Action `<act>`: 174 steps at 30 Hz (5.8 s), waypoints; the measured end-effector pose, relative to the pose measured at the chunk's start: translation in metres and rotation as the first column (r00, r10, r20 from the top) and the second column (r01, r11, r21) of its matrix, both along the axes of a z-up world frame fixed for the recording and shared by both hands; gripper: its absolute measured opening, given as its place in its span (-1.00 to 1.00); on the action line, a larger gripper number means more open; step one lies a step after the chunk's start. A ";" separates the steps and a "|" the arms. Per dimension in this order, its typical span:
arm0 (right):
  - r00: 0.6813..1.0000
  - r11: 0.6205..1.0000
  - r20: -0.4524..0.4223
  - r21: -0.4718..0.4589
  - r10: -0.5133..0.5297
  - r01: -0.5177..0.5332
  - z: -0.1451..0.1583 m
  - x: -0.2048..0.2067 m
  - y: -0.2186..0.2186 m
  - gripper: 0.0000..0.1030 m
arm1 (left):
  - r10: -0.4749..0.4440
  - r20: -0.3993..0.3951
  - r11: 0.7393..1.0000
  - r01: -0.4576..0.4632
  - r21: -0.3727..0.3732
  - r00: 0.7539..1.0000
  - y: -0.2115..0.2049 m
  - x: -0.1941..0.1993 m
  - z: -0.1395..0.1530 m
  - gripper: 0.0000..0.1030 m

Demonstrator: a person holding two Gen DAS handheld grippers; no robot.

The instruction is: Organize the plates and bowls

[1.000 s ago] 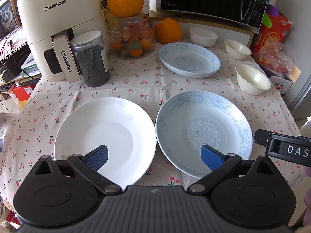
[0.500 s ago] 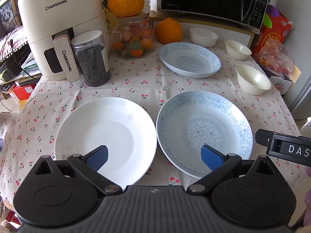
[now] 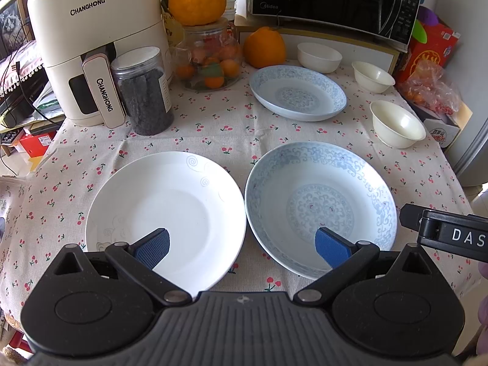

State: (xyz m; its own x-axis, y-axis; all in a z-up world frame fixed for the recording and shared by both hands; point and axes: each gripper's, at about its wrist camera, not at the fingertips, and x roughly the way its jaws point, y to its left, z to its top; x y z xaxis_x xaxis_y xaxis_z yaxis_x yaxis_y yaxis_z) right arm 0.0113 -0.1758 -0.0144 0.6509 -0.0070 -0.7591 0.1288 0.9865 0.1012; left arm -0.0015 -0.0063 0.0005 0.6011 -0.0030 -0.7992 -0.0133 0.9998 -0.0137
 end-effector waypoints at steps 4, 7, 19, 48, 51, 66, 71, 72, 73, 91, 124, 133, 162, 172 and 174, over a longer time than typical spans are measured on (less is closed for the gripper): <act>1.000 1.000 -0.001 0.000 -0.001 0.001 0.000 0.000 0.000 1.00 | 0.000 -0.002 1.000 0.000 -0.002 1.000 0.000 0.000 -0.001 0.98; 1.000 1.000 -0.003 0.001 0.000 0.000 0.000 0.000 0.000 1.00 | 0.000 -0.002 1.000 0.000 -0.002 1.000 0.000 -0.001 -0.001 0.98; 1.000 1.000 -0.005 0.002 -0.001 0.001 -0.001 0.000 0.000 1.00 | 0.000 -0.002 1.000 0.000 -0.002 1.000 0.000 0.000 -0.001 0.98; 0.998 0.998 -0.033 0.011 0.054 -0.054 0.006 0.011 -0.006 1.00 | -0.093 -0.069 0.994 0.089 -0.059 0.993 -0.001 0.013 -0.006 0.97; 0.996 0.995 -0.044 0.062 0.077 -0.074 0.011 0.020 -0.011 1.00 | -0.115 -0.077 0.990 0.108 -0.087 0.990 0.002 0.019 -0.006 0.94; 0.983 0.903 -0.174 0.430 0.058 0.023 -0.029 0.062 -0.059 0.98 | -0.152 -0.106 0.951 0.116 -0.288 0.983 0.035 0.063 -0.009 0.59; 0.977 0.862 -0.196 0.506 0.082 0.029 -0.039 0.062 -0.065 0.96 | -0.218 -0.037 0.924 0.194 -0.329 0.975 0.032 0.074 -0.010 0.23; 0.977 0.857 -0.200 0.514 0.078 0.037 -0.040 0.062 -0.066 0.96 | -0.237 -0.025 0.925 0.218 -0.313 0.971 0.029 0.076 -0.011 0.13; 0.976 0.849 -0.207 0.527 0.075 0.046 -0.043 0.061 -0.068 0.93 | -0.254 -0.019 0.925 0.237 -0.298 0.967 0.025 0.078 -0.012 0.08; 0.948 0.802 -0.296 0.591 0.114 0.088 -0.072 0.060 -0.072 -0.36 | -0.304 -0.113 0.929 0.268 -0.253 0.946 0.015 0.103 -0.041 -0.74; 0.957 0.863 -0.268 0.504 0.107 0.044 -0.067 0.086 -0.058 -0.83 | -0.314 -0.044 0.926 0.296 -0.232 0.948 0.017 0.107 -0.032 -0.65; 0.948 0.838 -0.298 0.540 0.108 0.074 -0.072 0.084 -0.057 -0.76 | -0.306 -0.020 0.919 0.290 -0.266 0.952 0.022 0.108 -0.028 -0.45; 0.958 0.894 -0.285 0.439 0.045 0.089 -0.053 0.109 -0.054 -0.80 | -0.198 -0.110 0.951 0.164 -0.262 0.974 0.020 0.118 -0.049 -0.79; 0.956 0.894 -0.287 0.442 0.062 0.075 -0.064 0.134 -0.044 -0.76 | -0.167 -0.122 0.957 0.131 -0.260 0.978 0.025 0.123 -0.050 -0.82; 0.955 0.898 -0.287 0.435 0.071 0.064 -0.065 0.136 -0.044 -0.75 | -0.167 -0.127 0.958 0.130 -0.257 0.978 0.024 0.123 -0.049 -0.82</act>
